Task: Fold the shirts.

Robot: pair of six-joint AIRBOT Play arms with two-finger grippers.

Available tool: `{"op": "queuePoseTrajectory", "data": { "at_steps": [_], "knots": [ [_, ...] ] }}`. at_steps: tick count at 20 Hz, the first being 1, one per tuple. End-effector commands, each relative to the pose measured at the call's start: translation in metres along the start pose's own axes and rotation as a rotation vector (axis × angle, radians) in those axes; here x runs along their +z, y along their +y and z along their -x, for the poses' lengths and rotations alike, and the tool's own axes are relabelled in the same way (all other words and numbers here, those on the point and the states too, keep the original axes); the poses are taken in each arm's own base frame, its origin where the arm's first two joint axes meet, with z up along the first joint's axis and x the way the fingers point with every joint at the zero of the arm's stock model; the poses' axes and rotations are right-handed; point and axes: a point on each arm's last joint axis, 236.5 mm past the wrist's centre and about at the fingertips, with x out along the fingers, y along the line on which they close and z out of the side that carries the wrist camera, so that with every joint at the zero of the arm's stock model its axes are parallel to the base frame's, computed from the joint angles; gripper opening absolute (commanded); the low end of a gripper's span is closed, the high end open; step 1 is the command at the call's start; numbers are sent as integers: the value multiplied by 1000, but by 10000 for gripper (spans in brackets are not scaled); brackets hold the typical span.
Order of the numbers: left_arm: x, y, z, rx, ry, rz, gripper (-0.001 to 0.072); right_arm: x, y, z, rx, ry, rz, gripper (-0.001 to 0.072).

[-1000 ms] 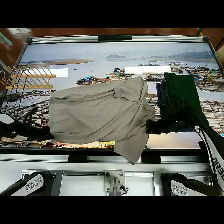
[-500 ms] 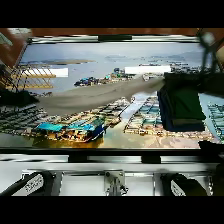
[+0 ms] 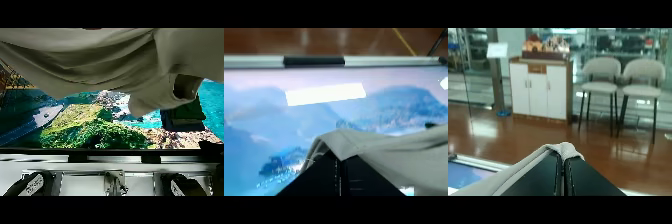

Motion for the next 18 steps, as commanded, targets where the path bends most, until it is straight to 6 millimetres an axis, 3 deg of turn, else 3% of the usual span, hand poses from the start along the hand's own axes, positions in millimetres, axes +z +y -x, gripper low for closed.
{"op": "queuePoseTrajectory", "data": {
  "at_steps": [1, 3, 5, 7, 10, 13, 15, 18],
  "knots": [
    [22, -22, 47, 91, -95, -28, 35, 21, 15, 22, 27, -5, -7, 50],
    [24, -12, 65, 192, -117, -58, 35, 20, 18, 29, 32, 16, -13, 50],
    [22, 1, 78, 281, -116, -78, 35, 12, 8, 30, -14, 55, -15, 50],
    [3, 19, 79, 350, -32, -72, 36, -17, -16, 29, -112, 167, -55, 49],
    [-63, 63, 55, 403, 221, 26, 35, -104, -41, 16, -191, 490, -121, 50],
    [-145, 108, 6, 381, 444, 159, 35, -205, -53, -9, -194, 837, -190, 50],
    [-197, 135, -31, 354, 560, 233, 35, -273, -66, -36, -208, 1009, -251, 50],
    [-241, 174, -99, 325, 623, 265, 35, -371, -71, -99, -158, 1108, -365, 50]
  ]
}}
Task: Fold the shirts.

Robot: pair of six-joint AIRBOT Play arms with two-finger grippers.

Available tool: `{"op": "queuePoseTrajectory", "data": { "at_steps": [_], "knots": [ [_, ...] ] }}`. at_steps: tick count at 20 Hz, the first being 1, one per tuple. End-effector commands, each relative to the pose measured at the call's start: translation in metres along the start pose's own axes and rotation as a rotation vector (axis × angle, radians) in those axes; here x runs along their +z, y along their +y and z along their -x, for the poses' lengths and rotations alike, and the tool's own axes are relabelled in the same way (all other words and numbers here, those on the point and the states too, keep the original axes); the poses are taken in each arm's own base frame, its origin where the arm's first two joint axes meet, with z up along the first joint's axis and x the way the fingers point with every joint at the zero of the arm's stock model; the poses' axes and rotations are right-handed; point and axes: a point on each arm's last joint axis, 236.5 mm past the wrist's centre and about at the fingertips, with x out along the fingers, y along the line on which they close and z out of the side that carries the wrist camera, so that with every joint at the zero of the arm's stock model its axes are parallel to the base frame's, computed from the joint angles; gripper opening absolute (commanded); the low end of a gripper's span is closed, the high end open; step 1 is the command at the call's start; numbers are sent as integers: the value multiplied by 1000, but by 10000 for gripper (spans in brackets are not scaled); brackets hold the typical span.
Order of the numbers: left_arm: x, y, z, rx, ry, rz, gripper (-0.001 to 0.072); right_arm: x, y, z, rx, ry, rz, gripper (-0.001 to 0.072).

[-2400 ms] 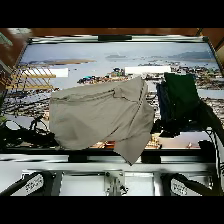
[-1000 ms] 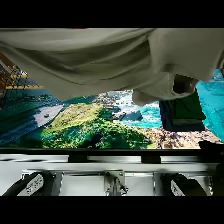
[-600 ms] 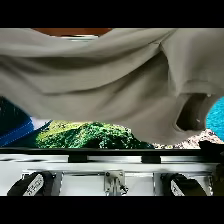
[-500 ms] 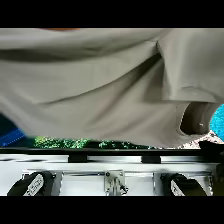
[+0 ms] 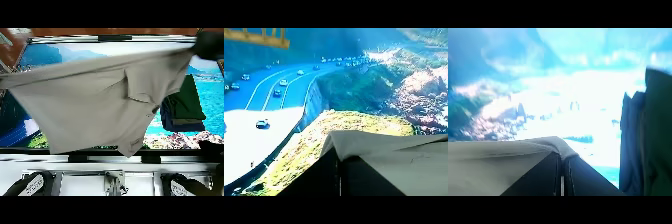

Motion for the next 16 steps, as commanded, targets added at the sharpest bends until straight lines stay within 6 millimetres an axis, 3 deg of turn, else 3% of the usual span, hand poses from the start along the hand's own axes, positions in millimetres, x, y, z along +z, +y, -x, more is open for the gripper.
{"op": "queuePoseTrajectory", "data": {
  "at_steps": [1, 4, 7, 11, 16],
  "knots": [
    [-1, 23, -107, -9, 87, 24, 35, -15, -3, -134, 86, 152, -109, 50],
    [12, 30, -192, -26, 103, 42, 35, -4, 1, -226, 182, 80, -236, 50],
    [27, 28, -253, -78, 70, 102, 35, -8, -9, -289, 200, 40, -330, 50],
    [51, 32, -295, -111, -43, 200, 36, -24, -22, -334, 171, 29, -359, 51],
    [29, 36, -318, -118, 20, 223, 36, -45, -18, -361, 157, 64, -343, 51]
  ]
}}
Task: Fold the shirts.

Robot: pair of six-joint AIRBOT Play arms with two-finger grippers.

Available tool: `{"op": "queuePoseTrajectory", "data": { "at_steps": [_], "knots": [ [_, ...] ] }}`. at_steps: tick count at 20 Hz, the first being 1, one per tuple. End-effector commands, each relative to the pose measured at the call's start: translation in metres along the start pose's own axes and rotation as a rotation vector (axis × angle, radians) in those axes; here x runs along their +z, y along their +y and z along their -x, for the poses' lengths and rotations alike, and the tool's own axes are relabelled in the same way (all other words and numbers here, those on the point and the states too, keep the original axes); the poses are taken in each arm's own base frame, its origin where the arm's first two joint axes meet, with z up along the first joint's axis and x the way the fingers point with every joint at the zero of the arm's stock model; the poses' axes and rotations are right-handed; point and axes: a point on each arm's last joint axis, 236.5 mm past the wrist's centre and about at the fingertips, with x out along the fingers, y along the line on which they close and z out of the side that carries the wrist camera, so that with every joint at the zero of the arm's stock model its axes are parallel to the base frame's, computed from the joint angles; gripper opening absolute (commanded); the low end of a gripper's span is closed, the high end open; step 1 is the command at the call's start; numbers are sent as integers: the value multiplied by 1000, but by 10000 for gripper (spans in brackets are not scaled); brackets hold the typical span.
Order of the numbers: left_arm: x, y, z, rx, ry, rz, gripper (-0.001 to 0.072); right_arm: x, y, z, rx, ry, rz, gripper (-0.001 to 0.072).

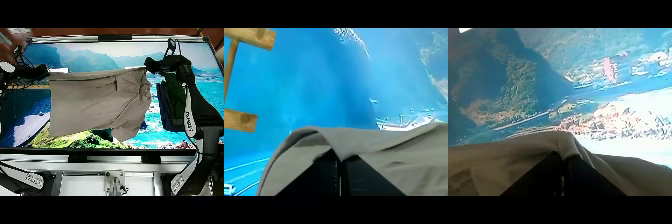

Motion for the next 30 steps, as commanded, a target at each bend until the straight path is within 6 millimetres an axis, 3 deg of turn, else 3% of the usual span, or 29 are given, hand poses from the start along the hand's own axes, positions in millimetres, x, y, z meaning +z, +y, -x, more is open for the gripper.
{"op": "queuePoseTrajectory", "data": {
  "at_steps": [1, 4, 5, 6, 7, 9, 10, 11, 12, 14, 15, 16, 17, 18, 20, 23, 25, 28, 30],
  "knots": [
    [-11, 5, -16, -10, 32, 9, 36, -11, -5, -19, -12, 12, 7, 51],
    [-34, 1, -14, -32, 129, -50, 40, -13, -2, -14, -9, 25, 11, 52],
    [-42, -1, -12, -41, 166, -52, 109, -13, -1, -10, -9, 35, 13, 102],
    [-49, -4, -8, -51, 199, -61, 275, -13, 0, -5, -9, 44, 14, 283],
    [-52, -7, -3, -60, 216, -84, 355, -12, 0, 3, -8, 55, 37, 468],
    [-45, -17, 12, -74, 199, -145, 360, -8, 4, 23, -4, 67, 87, 476],
    [-37, -24, 24, -78, 169, -179, 441, -5, 7, 35, -2, 69, 100, 476],
    [-27, -30, 37, -79, 137, -207, 605, -1, 9, 49, -3, 71, 107, 476],
    [-19, -36, 52, -74, 107, -223, 720, 2, 9, 63, -7, 75, 114, 476],
    [-16, -31, 82, -10, 110, -266, 720, 0, 1, 97, -50, 120, 143, 494],
    [-22, -16, 96, 68, 148, -254, 713, -6, -11, 114, -97, 164, 168, 495],
    [-35, 1, 109, 146, 215, -235, 617, -20, -29, 133, -166, 244, 188, 495],
    [-60, 18, 121, 203, 323, -204, 509, -37, -50, 152, -245, 338, 202, 492],
    [-87, 26, 130, 211, 425, -177, 473, -58, -70, 171, -321, 451, 227, 492],
    [-144, 42, 139, 215, 559, -115, 473, -92, -87, 195, -358, 604, 236, 492],
    [-237, 55, 142, 175, 652, -17, 481, -128, -79, 198, -253, 641, 156, 492],
    [-276, 53, 138, 118, 664, 26, 481, -147, -74, 192, -205, 639, 123, 493],
    [-307, 60, 131, 116, 694, 51, 480, -171, -82, 185, -206, 685, 96, 493],
    [-312, 64, 125, 120, 685, 53, 478, -177, -86, 182, -208, 696, 87, 493]
  ]
}}
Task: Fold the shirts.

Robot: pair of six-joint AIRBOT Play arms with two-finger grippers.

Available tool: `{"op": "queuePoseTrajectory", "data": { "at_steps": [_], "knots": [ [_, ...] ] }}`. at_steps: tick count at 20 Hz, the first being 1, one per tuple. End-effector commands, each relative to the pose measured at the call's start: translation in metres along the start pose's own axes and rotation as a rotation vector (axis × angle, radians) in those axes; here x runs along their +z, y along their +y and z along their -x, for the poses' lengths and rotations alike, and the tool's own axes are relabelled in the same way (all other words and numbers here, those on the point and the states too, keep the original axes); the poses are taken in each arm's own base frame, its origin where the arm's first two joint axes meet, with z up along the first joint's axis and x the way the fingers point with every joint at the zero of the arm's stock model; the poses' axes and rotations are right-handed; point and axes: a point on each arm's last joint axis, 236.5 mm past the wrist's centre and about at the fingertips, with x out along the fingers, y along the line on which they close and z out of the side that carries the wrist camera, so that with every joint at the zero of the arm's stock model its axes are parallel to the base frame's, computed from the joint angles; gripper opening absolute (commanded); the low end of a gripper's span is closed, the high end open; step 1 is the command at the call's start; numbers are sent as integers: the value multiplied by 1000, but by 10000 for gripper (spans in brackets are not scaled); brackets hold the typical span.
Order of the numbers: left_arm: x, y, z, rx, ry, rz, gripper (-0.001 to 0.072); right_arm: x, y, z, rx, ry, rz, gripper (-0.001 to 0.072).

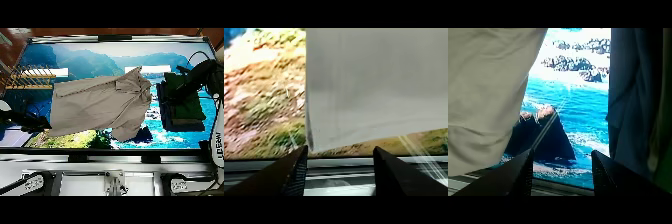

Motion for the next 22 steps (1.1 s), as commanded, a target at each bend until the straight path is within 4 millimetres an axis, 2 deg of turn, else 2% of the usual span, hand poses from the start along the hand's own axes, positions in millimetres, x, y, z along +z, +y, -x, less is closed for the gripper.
{"op": "queuePoseTrajectory", "data": {
  "at_steps": [1, 5, 7, 8, 9, 10, 11, 12, 13, 14, 16, 18, 22],
  "knots": [
    [-11, 1, -21, -25, -9, 17, 470, -12, 0, -15, 20, 26, -16, 492],
    [-3, 2, -25, -28, -38, 10, 461, -4, 0, -15, 20, -8, -18, 492],
    [0, 2, -28, -32, -51, 16, 441, -3, 8, -14, 55, -11, -21, 493],
    [0, 2, -29, -33, -47, 18, 373, -2, 12, -14, 69, -15, -22, 493],
    [0, 3, -30, -33, -45, 11, 335, -1, 13, -14, 74, -18, -23, 493],
    [-1, 2, -31, -37, -42, -5, 248, -1, 13, -14, 74, -19, -24, 492],
    [0, -1, -33, -53, -49, -12, 248, -1, 13, -14, 74, -18, -24, 493],
    [3, -4, -33, -67, -61, -13, 208, -2, 13, -14, 74, -15, -25, 493],
    [6, -7, -32, -78, -74, -5, 67, -2, 13, -14, 75, -12, -26, 493],
    [9, -8, -32, -83, -84, -2, 35, -2, 13, -14, 75, -12, -28, 493],
    [13, -9, -28, -80, -99, -28, 34, -3, 13, -14, 75, -8, -28, 493],
    [26, -10, -16, -74, -139, -43, 34, -4, 13, -14, 75, -6, -28, 493],
    [75, -11, 32, -44, -296, -76, 33, -3, 13, -14, 74, -11, -30, 492]
  ]
}}
